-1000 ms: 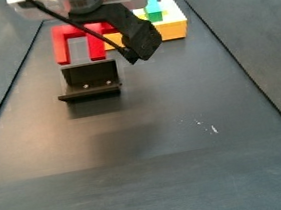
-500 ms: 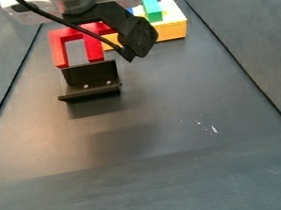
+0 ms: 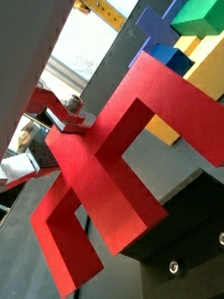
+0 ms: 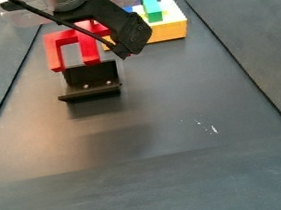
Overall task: Pick up the red object. Move up. Place the red object on the fixture. Regrasp the red object. Move to above the board. Insert the red object.
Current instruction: Place the red object on the fixture.
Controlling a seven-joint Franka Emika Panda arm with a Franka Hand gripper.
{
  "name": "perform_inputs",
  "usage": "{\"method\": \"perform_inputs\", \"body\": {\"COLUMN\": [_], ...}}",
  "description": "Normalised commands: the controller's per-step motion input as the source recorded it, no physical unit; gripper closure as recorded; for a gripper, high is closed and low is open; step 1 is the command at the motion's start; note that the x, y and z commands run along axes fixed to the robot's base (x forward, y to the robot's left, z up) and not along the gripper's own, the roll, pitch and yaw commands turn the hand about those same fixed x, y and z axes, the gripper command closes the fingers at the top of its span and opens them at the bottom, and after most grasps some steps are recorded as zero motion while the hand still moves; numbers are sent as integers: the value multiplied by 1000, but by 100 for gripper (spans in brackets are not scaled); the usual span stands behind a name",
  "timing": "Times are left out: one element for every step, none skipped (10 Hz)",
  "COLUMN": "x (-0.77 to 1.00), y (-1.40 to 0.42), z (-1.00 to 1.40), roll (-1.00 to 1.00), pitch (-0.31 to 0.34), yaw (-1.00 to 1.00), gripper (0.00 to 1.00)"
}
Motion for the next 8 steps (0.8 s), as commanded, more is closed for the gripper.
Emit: {"method": "perform_inputs", "body": {"x": [0, 0, 0, 0, 0, 0, 0, 0], "y": [0, 0, 0, 0, 0, 0, 3, 49], "z": [-220, -217, -117, -71, -57, -86, -80, -69], "roll": [137, 140, 66, 151, 134, 129, 94, 66], "pitch": [0, 0, 0, 0, 0, 0, 0, 14], "yaw": [0, 0, 0, 0, 0, 0, 0, 0], "gripper": [100, 100, 100, 100, 100, 100, 100, 100]}}
